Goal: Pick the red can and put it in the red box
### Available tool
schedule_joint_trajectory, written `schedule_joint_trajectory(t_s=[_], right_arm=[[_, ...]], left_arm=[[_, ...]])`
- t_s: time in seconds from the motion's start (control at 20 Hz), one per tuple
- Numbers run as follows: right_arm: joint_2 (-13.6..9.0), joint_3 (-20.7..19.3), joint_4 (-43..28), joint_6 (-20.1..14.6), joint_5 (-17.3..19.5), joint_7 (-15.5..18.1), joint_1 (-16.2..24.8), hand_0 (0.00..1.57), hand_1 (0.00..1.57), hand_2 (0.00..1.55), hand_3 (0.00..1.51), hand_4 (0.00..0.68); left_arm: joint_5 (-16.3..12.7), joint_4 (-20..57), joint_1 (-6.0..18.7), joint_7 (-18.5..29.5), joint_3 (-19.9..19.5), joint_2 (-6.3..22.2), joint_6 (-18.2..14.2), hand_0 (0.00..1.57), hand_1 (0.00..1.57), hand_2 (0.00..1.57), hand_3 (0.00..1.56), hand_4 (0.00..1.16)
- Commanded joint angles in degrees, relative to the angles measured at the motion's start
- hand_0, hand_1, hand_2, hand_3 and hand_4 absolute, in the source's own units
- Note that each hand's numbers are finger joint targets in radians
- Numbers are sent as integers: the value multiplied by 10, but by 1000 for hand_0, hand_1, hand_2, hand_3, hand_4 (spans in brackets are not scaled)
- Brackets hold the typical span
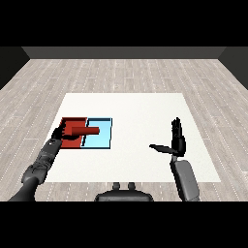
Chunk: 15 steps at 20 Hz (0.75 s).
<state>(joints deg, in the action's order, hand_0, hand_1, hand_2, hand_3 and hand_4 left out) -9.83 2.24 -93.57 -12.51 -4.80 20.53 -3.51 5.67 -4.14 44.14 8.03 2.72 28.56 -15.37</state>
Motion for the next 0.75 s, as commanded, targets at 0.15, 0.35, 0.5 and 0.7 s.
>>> schedule_joint_trajectory(t_s=[0.15,0.35,0.5,0.7], right_arm=[[13,6,-37,11,-18,0,14,0,0,0,0,0],[7,-2,-30,30,-36,8,16,0,0,0,0,0],[0,8,-39,57,-52,-7,5,0,0,0,0,0],[9,28,-26,90,-69,5,21,0,0,0,0,0]], left_arm=[[-102,-73,-21,132,-108,20,-41,0,0,0,0,0],[-175,-166,0,253,-173,-25,3,0,0,0,0,0],[-210,-232,11,309,-185,-81,64,0,0,0,0,0],[-226,-313,-35,351,-163,-146,131,0,0,0,0,0]])
